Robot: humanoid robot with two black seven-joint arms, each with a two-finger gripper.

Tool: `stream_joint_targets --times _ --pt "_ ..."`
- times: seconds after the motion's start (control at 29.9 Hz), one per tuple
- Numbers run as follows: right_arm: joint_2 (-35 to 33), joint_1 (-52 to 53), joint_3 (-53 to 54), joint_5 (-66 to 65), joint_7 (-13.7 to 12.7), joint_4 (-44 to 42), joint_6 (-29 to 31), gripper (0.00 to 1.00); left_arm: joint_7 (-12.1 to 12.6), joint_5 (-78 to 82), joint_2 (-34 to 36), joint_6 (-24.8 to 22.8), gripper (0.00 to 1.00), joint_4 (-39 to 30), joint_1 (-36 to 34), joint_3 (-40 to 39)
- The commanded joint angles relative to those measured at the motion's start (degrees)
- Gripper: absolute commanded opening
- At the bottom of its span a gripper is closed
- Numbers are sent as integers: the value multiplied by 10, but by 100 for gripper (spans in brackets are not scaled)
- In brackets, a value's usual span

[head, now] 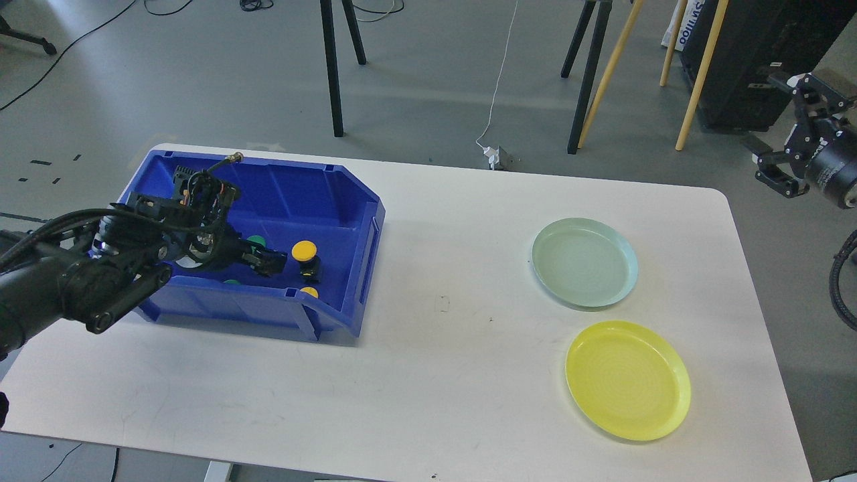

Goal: Pass button and place on color plate
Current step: 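Lower the left gripper into the bin and grasp a green-topped button, then lift the button and pass it from the left gripper to the right gripper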

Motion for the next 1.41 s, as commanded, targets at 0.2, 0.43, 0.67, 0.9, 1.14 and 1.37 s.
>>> stream_joint_targets --times 0.2,0.43,0.67,0.9,1.14,1.37 --pt "0 1 0 0 0 0 0 99 -2 6 -11 0 65 13 -1 8" --pt "0 1 0 0 0 1 0 99 5 6 -12 0 30 22 -3 7" --pt "3 2 -1 0 0 1 0 99 -2 -3 0 0 25 10 -9 -2" --pt "6 3 -1 -1 0 -5 0 99 -3 -81 94 0 26 -105 -29 -5" --pt "32 10 0 -2 0 -4 0 99 -7 -200 172 0 26 -201 -58 -47" --pt "71 34 6 1 2 4 0 99 -3 -335 171 0 26 -225 -108 -136"
